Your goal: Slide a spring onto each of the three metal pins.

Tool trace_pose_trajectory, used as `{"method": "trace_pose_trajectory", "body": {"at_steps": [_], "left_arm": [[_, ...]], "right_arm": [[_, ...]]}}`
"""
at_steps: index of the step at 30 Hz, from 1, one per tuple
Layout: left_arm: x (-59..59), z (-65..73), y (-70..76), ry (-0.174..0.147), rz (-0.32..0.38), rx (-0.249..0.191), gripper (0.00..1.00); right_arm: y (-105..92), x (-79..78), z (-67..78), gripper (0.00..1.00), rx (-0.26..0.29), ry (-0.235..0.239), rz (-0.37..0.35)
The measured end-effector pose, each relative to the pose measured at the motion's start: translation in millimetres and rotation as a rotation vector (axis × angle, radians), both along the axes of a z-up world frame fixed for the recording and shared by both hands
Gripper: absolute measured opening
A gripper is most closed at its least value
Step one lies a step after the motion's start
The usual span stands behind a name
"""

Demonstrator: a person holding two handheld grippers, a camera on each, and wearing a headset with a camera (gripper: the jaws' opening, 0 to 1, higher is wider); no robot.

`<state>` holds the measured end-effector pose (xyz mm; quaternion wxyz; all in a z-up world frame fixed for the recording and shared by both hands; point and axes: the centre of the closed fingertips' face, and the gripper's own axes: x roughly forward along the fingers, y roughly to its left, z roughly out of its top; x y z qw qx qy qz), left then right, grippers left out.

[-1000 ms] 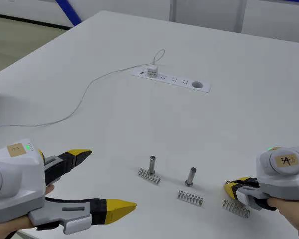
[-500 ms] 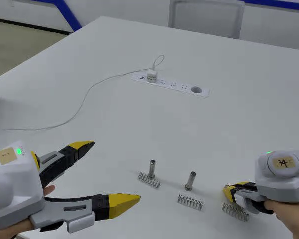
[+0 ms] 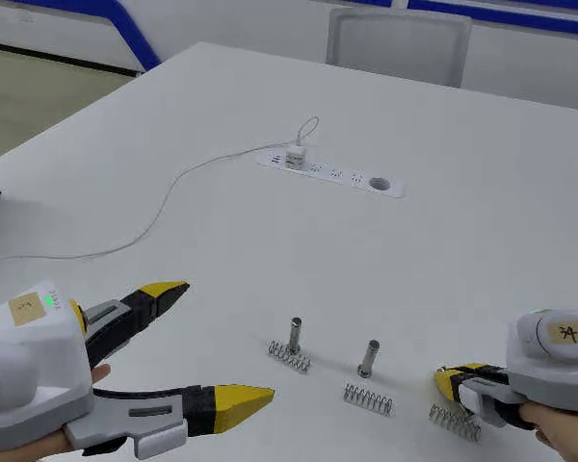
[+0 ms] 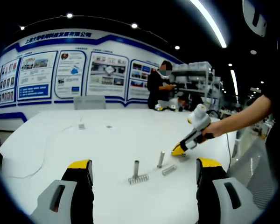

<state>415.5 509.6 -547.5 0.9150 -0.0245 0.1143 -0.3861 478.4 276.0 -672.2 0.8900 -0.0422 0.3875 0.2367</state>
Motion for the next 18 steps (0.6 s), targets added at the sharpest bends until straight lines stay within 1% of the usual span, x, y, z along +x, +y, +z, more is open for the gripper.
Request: {"method": "trace_pose_trajectory", "body": {"at_steps": [4,9,11,15,18], "left_arm": [[-1.0,-0.2,-1.4,0.001,-0.007,0.002,0.94],[-2.2,-3.2,-2.5,0.013,-0.015,0.015,0.93],[-2.5,-2.1,-3.1,0.011,-0.017,0.011,0.93],[-2.0,-0.6,-2.2,0.009,-0.011,0.007,0.92],[-1.4,1.9,-0.7,0.009,-0.006,-0.011,0.92]], "right_arm": [[-1.0,0.2,5.5,0.08,0.011,-0.016,-0.009],[-0.9,1.0,15.2,0.08,0.029,-0.047,-0.008],[-1.5,2.7,18.9,0.08,0.033,-0.068,-0.006],[-2.9,3.7,24.0,0.08,0.044,-0.083,-0.012],[-3.8,3.9,26.7,0.08,0.045,-0.093,-0.014]]}}
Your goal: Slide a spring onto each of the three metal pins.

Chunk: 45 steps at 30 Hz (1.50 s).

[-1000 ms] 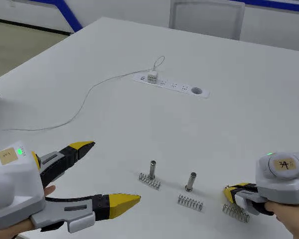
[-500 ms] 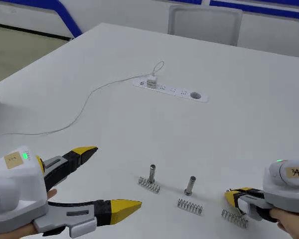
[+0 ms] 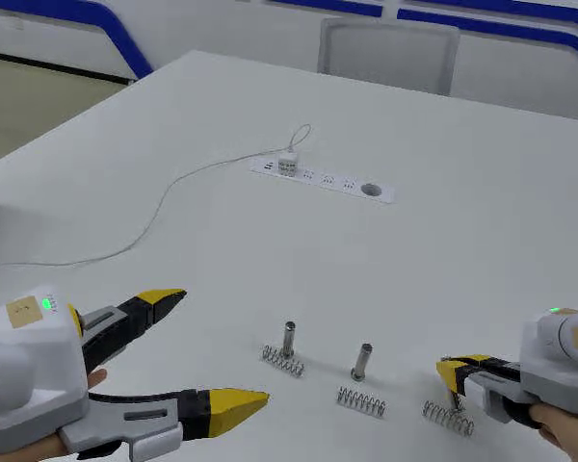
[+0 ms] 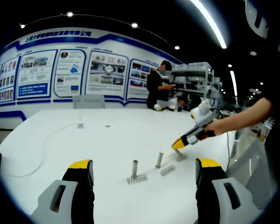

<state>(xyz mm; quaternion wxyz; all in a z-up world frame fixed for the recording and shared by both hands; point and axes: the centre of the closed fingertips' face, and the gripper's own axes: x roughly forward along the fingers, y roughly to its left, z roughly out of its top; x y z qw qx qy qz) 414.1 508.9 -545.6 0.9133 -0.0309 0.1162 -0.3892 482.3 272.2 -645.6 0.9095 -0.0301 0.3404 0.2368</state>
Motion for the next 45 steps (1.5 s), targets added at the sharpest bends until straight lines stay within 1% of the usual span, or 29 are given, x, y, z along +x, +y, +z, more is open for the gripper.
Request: {"method": "trace_pose_trajectory", "body": {"at_steps": [4,9,14,17,21,24,29,35,39,45], "left_arm": [[-0.3,-1.7,0.4,0.007,-0.001,0.005,0.92],[-1.3,-2.7,-1.8,0.000,-0.014,0.017,0.92],[-1.3,-4.2,-1.6,0.005,-0.015,0.021,0.92],[-1.6,-6.8,-1.5,0.015,-0.018,0.030,0.92],[-1.7,-6.9,-1.8,0.013,-0.020,0.030,0.92],[-2.0,-7.6,-2.1,0.015,-0.021,0.034,0.92],[-3.8,-7.9,-4.3,0.017,-0.027,0.038,0.92],[-5.2,-8.6,-6.0,0.021,-0.034,0.044,0.92],[-5.2,-8.4,-6.0,0.022,-0.030,0.046,0.93],[-5.6,-9.1,-6.3,0.026,-0.031,0.049,0.93]], "right_arm": [[-0.7,-0.6,2.7,0.08,0.002,-0.008,-0.002],[-0.5,-0.6,6.4,0.08,0.006,-0.027,0.002],[0.1,-3.2,9.8,0.08,0.005,-0.043,0.006],[1.3,-6.1,11.7,0.08,0.007,-0.052,0.015],[3.0,-6.0,12.1,0.08,0.012,-0.064,0.021],[4.2,-9.6,12.6,0.08,-0.005,-0.071,0.033],[4.2,-15.6,12.4,0.08,-0.047,-0.083,0.068],[6.2,-19.8,12.4,0.08,-0.089,-0.093,0.111],[6.9,-20.8,12.3,0.08,-0.109,-0.096,0.133],[8.2,-23.3,12.2,0.09,-0.119,-0.095,0.152]]}}
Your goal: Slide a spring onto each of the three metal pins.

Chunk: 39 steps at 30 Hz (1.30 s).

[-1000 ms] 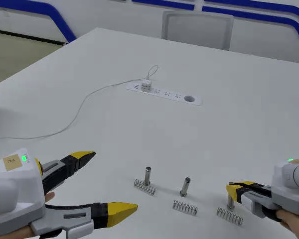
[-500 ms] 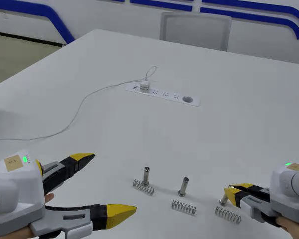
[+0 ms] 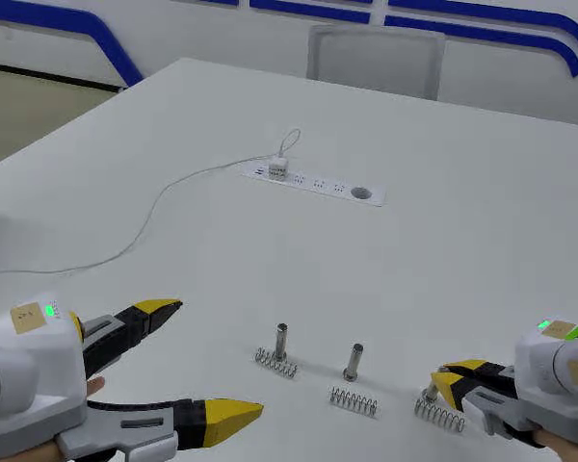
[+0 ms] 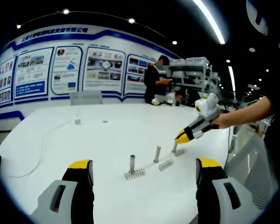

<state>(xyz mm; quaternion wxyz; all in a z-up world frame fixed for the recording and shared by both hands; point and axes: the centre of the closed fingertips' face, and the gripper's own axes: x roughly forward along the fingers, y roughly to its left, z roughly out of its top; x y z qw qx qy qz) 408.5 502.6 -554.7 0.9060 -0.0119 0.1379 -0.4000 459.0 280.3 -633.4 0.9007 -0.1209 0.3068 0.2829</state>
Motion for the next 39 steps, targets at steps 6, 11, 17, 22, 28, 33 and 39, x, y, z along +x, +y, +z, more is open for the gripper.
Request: {"method": "trace_pose_trajectory", "body": {"at_steps": [6,11,17,22,28,33,39], "left_arm": [[-0.8,-2.1,-1.1,0.006,-0.007,0.007,0.93],[-0.5,-0.7,-1.0,0.007,-0.004,-0.006,0.94],[0.3,-0.8,0.2,0.007,0.000,-0.008,0.93],[-0.5,-1.8,-0.2,0.008,-0.006,-0.003,0.93],[-0.1,-2.2,0.4,0.009,-0.004,-0.004,0.93],[-0.5,-3.7,0.1,0.011,-0.007,0.003,0.93],[-0.1,-5.0,0.4,0.018,-0.004,0.004,0.93]], "right_arm": [[-0.8,0.4,-0.2,0.09,0.003,0.014,-0.015],[-0.3,2.5,-0.3,0.09,-0.002,0.019,-0.009],[-0.5,1.6,-1.0,0.09,-0.019,0.025,0.001],[0.1,-0.2,-1.2,0.12,-0.014,0.029,-0.001],[-2.1,-1.1,1.2,0.15,-0.003,0.020,-0.009],[-8.3,-2.3,3.9,0.17,0.018,0.014,-0.027],[-15.2,-4.6,4.5,0.19,0.043,0.011,-0.024]]}}
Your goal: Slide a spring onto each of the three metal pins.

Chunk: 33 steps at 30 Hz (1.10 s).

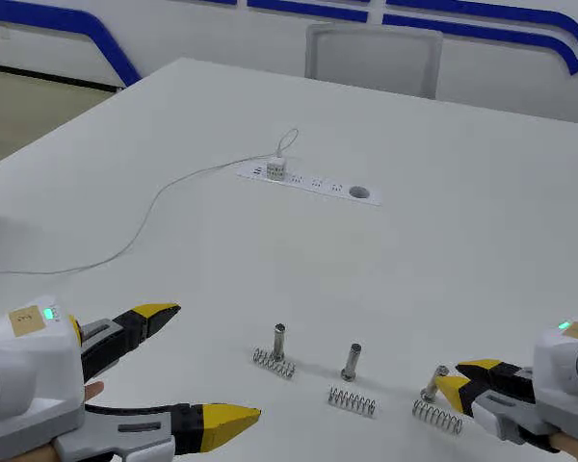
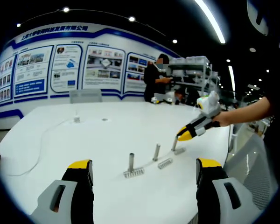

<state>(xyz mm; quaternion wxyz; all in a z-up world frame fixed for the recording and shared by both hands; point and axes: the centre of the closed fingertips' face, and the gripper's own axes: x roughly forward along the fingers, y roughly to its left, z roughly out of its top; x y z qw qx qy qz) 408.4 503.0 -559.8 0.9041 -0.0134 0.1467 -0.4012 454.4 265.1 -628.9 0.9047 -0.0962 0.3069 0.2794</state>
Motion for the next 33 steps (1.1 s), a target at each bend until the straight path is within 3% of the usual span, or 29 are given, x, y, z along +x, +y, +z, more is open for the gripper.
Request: {"method": "trace_pose_trajectory", "body": {"at_steps": [10,13,16,23,33], "left_arm": [[0.7,-2.4,1.1,0.007,0.006,0.012,0.93],[1.7,-3.7,3.4,0.011,0.010,0.013,0.93],[1.5,-5.4,3.7,0.016,0.010,0.022,0.93],[1.9,-7.2,5.2,0.022,0.013,0.022,0.93],[2.0,-9.6,6.4,0.033,0.016,0.026,0.93]], "right_arm": [[2.0,-18.8,-19.3,0.24,-0.010,0.040,0.084],[2.1,-24.1,-31.2,0.25,-0.058,0.061,0.133],[3.3,-24.5,-35.0,0.25,-0.071,0.053,0.160],[-1.0,-24.4,-45.3,0.25,-0.088,0.087,0.184],[6.8,-22.9,-50.4,0.24,-0.048,0.098,0.218]]}}
